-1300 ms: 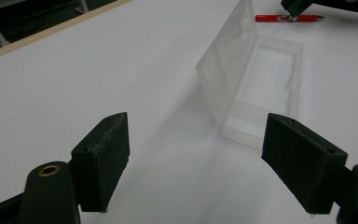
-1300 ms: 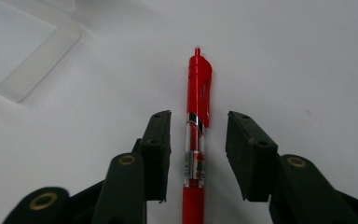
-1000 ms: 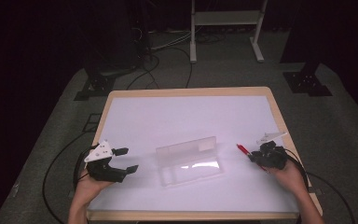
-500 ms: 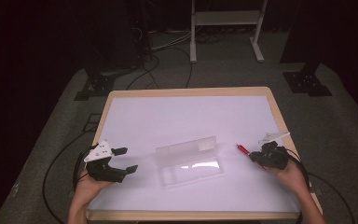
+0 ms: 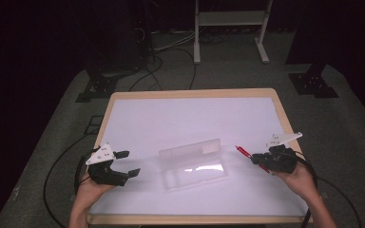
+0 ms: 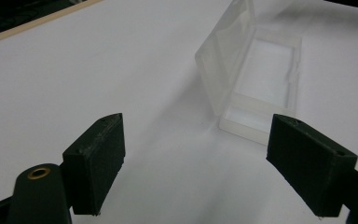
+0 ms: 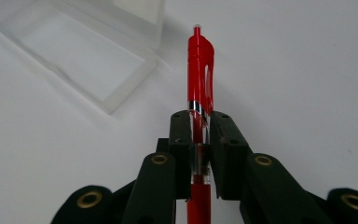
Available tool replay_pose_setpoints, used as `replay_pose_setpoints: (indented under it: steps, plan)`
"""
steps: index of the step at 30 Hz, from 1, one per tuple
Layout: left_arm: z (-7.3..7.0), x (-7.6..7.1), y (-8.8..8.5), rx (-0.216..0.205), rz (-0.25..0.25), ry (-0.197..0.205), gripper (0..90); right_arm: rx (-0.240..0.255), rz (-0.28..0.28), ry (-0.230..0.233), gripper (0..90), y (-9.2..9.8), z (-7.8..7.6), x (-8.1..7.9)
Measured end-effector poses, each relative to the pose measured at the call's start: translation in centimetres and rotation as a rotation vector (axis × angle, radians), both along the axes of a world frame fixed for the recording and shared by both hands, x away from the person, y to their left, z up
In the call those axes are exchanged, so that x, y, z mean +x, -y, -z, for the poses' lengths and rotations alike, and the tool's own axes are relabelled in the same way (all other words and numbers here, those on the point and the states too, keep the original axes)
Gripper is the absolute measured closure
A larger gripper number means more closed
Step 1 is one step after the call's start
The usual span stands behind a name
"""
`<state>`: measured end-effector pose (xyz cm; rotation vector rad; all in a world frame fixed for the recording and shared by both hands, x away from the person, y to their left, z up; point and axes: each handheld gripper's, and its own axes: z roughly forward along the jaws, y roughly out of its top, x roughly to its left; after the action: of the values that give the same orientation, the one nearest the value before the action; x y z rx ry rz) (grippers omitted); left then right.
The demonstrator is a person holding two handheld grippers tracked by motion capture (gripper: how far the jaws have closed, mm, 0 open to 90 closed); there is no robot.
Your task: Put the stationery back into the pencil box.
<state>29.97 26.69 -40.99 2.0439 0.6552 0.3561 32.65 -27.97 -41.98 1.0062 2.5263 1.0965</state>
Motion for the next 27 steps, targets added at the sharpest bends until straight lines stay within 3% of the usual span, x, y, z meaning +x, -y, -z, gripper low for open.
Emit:
replay_pose_setpoints:
  steps: [14, 27]
  plan:
    - [0.2, 0.1, -0.3, -0.001, -0.012, -0.005, 17.1, 0.049, -0.097, 0.024, 78.7, -2.0, -2.9, -0.3]
    - [0.3, 0.1, -0.4, 0.0, -0.021, -0.008, 15.7, 0.059, -0.179, 0.025, 78.7, -4.0, -4.2, 0.1]
